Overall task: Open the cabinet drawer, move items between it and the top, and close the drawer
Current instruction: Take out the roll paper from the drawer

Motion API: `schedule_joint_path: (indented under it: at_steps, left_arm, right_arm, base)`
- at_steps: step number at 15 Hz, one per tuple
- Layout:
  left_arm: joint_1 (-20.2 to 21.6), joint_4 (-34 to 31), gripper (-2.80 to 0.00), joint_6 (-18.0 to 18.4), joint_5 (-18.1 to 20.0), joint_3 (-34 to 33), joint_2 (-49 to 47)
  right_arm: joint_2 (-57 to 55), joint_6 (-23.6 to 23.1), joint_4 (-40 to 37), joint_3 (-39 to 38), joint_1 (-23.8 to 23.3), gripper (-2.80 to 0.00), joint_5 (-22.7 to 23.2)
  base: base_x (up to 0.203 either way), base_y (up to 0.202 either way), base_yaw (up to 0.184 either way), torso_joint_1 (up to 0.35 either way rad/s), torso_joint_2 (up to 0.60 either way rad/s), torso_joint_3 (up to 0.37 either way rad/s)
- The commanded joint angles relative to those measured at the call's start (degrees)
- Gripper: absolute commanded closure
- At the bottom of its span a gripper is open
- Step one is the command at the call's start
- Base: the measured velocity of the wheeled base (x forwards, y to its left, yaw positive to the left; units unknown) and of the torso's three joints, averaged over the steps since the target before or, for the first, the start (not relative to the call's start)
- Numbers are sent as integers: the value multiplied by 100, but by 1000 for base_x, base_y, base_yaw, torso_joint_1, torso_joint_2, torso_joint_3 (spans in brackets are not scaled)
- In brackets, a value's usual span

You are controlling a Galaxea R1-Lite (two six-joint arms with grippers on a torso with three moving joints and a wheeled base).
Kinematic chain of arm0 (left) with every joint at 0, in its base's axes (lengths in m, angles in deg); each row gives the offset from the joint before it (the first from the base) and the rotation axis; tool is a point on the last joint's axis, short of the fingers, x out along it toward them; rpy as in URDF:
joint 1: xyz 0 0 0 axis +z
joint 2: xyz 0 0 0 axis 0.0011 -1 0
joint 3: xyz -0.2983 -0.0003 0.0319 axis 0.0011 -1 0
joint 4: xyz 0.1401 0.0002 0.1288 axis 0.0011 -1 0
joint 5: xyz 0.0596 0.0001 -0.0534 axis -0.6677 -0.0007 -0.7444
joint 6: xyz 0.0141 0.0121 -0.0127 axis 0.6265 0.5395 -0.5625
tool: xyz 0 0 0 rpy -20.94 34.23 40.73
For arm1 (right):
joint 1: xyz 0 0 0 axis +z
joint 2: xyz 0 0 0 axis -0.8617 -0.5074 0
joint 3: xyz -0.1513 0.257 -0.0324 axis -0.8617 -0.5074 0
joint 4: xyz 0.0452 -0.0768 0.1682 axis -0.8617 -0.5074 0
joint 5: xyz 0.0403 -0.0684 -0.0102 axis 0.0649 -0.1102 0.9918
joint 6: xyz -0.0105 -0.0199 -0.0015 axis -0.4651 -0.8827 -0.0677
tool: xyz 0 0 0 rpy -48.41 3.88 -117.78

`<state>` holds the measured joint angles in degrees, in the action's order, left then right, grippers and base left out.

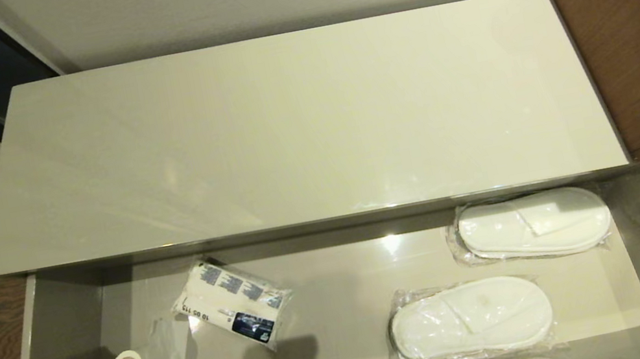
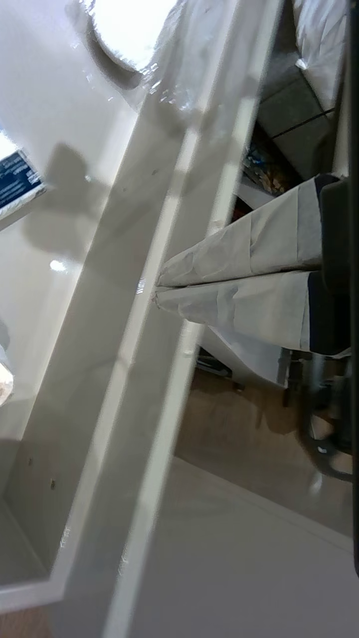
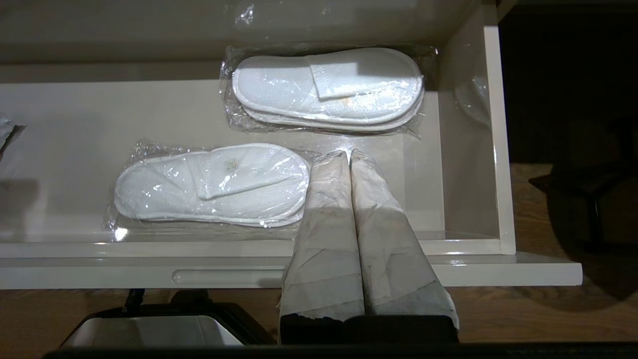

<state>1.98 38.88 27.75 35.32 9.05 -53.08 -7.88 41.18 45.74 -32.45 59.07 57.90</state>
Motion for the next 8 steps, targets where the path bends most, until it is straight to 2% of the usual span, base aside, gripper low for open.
schedule_joint_path:
  at_steps: [1,3,7,8]
  left_arm:
    - [188,550,0,29,11,-390,-555]
    - [284,669,0,71,9,-404,-631]
    - [802,1303,0,141,4,-350,-1804]
    - [845,1388,-280,37,2,-337,-1978]
  right_arm:
    - [-16,2,-2,1,0,0,-2]
    - [-8,2,-2,1,0,0,-2]
    - [-16,2,-2,1,0,0,-2]
    - [-8,2,-2,1,0,0,-2]
  base:
    - [0,0,0,0,0,0]
    - [0,0,0,0,0,0]
    - [0,0,0,0,0,0]
    - [0,0,0,0,0,0]
